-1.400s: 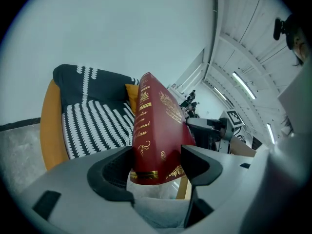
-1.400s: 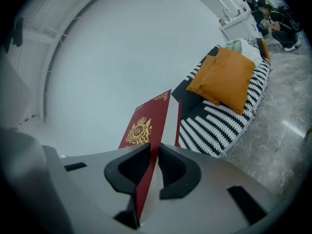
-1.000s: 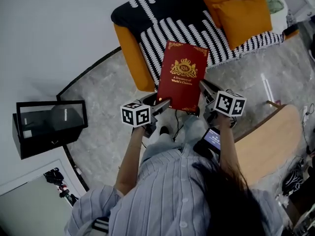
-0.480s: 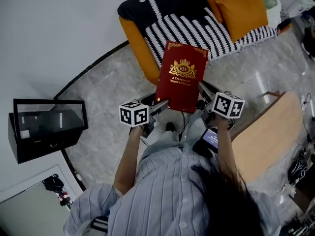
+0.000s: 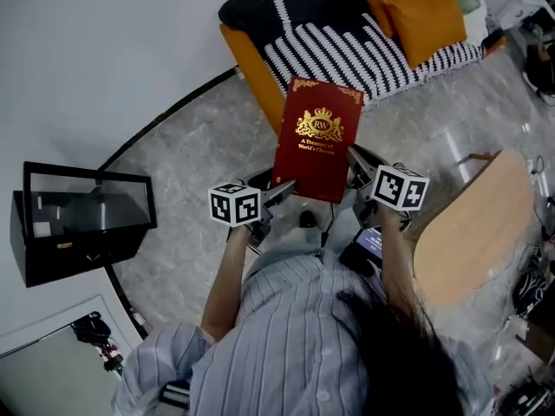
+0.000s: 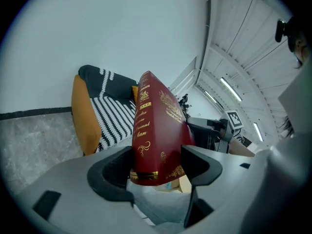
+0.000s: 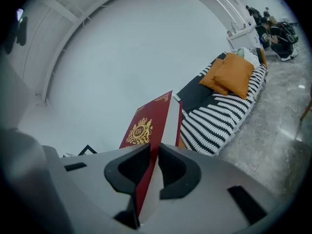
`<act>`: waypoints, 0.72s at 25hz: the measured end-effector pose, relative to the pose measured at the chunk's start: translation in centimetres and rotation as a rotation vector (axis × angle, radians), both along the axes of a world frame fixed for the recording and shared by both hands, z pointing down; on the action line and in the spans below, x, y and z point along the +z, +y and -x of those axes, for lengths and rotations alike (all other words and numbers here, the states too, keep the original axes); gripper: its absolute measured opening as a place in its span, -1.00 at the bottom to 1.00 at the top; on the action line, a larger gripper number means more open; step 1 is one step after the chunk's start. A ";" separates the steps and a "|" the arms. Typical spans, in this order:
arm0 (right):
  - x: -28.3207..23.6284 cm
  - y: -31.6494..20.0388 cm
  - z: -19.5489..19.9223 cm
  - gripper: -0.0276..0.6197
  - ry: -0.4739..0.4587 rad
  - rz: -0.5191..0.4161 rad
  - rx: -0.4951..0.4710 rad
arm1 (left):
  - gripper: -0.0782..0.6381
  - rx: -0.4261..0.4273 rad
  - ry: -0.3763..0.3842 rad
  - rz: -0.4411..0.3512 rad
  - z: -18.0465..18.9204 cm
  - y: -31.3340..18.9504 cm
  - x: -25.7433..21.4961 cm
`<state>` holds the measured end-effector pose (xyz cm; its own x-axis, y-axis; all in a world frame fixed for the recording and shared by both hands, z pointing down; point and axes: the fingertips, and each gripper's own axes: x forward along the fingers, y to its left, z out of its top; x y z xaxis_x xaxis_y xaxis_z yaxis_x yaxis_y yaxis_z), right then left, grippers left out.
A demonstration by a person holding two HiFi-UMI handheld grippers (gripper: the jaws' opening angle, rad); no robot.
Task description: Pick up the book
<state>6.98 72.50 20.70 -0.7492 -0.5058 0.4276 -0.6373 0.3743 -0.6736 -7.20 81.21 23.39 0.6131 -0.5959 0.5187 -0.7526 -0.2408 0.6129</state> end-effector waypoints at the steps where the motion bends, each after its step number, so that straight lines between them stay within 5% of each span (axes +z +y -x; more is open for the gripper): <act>1: -0.3 0.2 0.0 -0.73 0.004 -0.004 -0.002 | 0.13 -0.003 0.004 -0.001 -0.1 0.2 -0.2; 18: -2.7 5.0 -2.6 -0.73 0.052 -0.086 0.065 | 0.13 0.065 0.062 -0.061 -2.2 3.4 -1.4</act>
